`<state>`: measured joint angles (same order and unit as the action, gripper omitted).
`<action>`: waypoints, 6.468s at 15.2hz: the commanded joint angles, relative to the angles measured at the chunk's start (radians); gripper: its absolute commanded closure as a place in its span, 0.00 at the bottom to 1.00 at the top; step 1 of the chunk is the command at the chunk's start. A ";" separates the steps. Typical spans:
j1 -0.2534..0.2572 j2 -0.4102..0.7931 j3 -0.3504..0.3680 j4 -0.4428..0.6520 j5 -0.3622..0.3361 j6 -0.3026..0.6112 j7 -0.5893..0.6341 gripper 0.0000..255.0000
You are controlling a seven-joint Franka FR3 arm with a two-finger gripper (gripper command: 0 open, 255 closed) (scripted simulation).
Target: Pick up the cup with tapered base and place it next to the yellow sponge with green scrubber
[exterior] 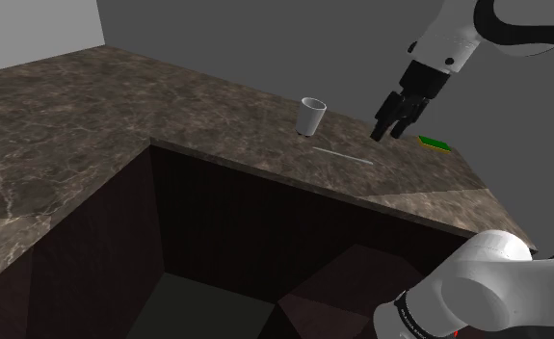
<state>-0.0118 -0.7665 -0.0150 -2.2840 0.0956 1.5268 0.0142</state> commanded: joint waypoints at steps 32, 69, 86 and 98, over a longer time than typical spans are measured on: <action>-0.049 1.114 -0.053 0.891 -0.138 0.206 -0.114 0.00; -0.053 1.132 -0.055 1.032 -0.136 0.083 -0.123 1.00; -0.200 0.886 -0.147 0.809 -0.141 0.075 -0.368 1.00; -0.338 0.803 -0.269 0.769 -0.145 0.049 -0.630 1.00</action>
<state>-0.3356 0.0425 -0.2709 -1.5123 -0.0492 1.5767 -0.5862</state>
